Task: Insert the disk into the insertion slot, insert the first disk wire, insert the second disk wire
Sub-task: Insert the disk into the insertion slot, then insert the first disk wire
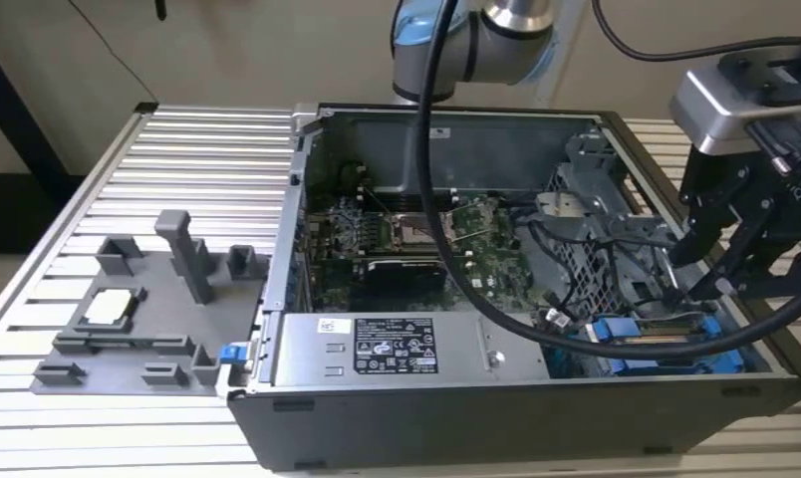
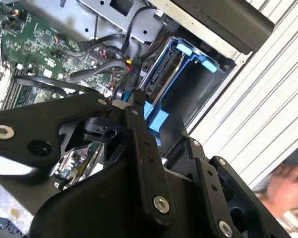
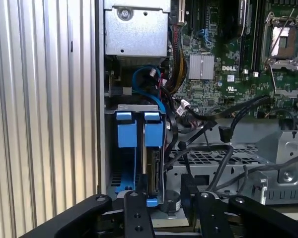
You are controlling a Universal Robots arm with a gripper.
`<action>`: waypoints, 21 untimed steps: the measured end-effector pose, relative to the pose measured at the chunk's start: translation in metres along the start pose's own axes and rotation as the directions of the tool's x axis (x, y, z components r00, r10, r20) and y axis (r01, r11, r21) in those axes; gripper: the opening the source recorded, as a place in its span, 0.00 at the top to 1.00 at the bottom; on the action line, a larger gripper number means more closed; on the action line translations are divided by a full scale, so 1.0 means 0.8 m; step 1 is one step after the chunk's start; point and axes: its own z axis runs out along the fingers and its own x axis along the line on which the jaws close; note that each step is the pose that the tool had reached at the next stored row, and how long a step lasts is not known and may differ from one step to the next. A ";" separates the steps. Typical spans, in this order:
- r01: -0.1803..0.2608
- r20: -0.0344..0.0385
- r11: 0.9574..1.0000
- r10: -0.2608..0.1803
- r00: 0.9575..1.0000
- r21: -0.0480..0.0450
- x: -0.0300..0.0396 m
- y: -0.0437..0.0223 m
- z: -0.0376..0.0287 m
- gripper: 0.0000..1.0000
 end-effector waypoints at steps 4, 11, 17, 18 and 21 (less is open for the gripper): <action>0.006 0.000 1.000 -0.006 1.000 0.015 -0.0020 0.0001 0.0000 0.60; 0.048 0.004 0.996 -0.049 0.999 0.076 -0.0061 0.0000 0.0016 0.60; 0.093 0.008 0.993 -0.094 0.996 0.072 -0.0168 0.0000 0.0035 0.60; 0.094 0.008 0.993 -0.095 0.995 0.072 -0.0191 -0.0001 0.0040 0.60; 0.095 0.008 0.993 -0.096 0.995 0.073 -0.0210 0.0002 0.0068 0.60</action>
